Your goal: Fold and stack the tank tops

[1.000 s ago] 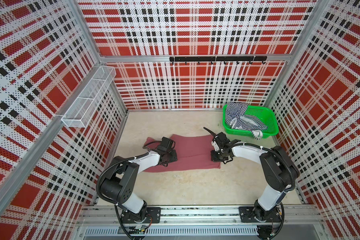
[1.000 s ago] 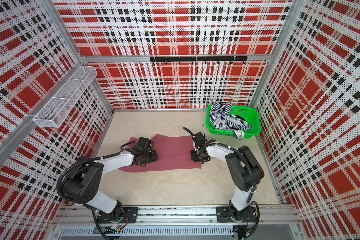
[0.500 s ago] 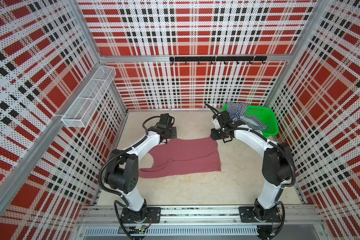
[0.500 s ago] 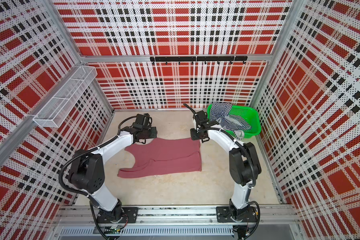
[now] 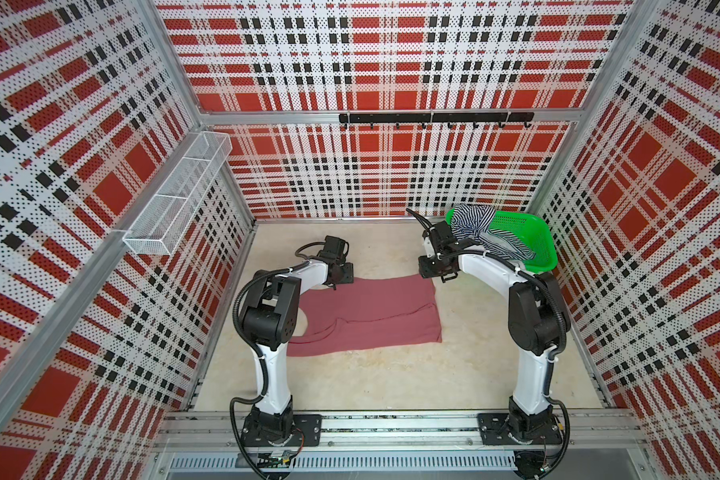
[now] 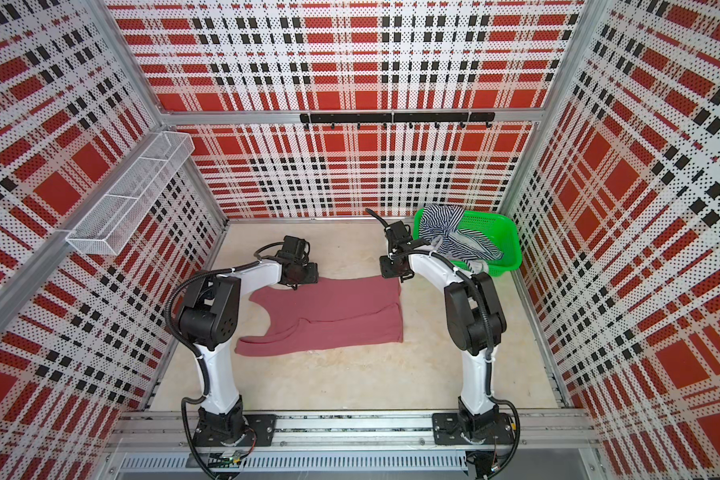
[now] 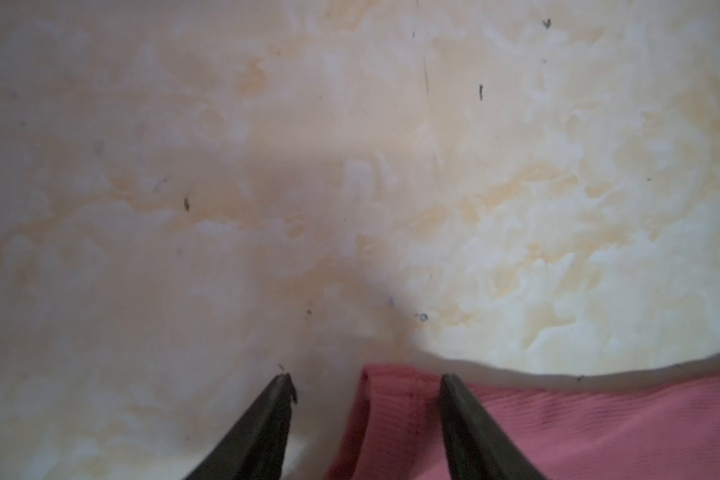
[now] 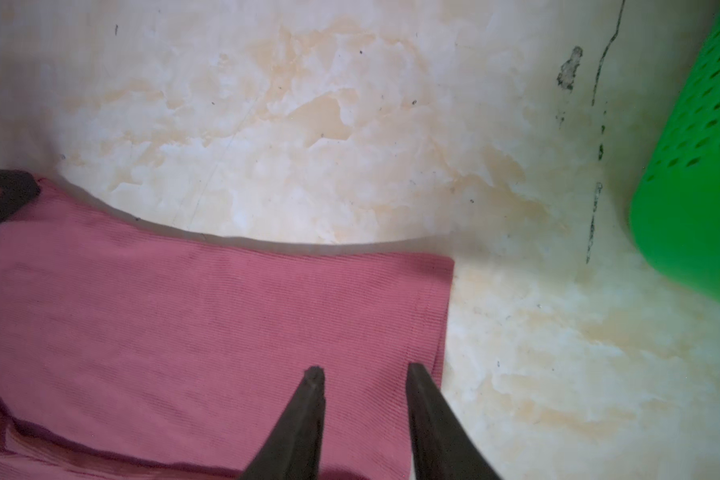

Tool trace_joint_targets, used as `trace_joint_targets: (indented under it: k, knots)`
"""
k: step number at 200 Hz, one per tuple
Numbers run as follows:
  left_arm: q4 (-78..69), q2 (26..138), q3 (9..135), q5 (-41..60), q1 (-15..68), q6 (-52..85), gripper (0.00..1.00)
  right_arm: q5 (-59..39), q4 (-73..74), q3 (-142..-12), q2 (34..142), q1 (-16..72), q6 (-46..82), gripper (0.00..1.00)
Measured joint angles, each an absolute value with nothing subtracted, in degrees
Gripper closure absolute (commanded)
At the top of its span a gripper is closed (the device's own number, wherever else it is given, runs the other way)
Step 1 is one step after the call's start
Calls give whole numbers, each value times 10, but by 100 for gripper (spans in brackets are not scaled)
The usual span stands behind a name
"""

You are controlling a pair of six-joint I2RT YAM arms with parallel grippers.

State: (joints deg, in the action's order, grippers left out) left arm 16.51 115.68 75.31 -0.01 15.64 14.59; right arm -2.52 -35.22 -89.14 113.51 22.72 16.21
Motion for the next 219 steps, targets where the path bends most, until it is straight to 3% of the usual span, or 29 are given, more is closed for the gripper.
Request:
trace_joint_targets:
  k: [53,117,150,187,219]
  knots:
    - [144,1157,736,7,158,158,59,-9,-317,-895,1159,210,166,61]
    - [136,1161,736,11,166,163,87,-3,-314,-921,1239,207,159,62]
    - [136,1161,736,11,168,159,100,1,-308,-942,1261,205,152,77]
    - [136,1159,736,10,168,152,100,-6,-289,-941,1261,205,136,99]
    - [140,1155,736,10,170,144,100,-11,-283,-940,1260,204,106,100]
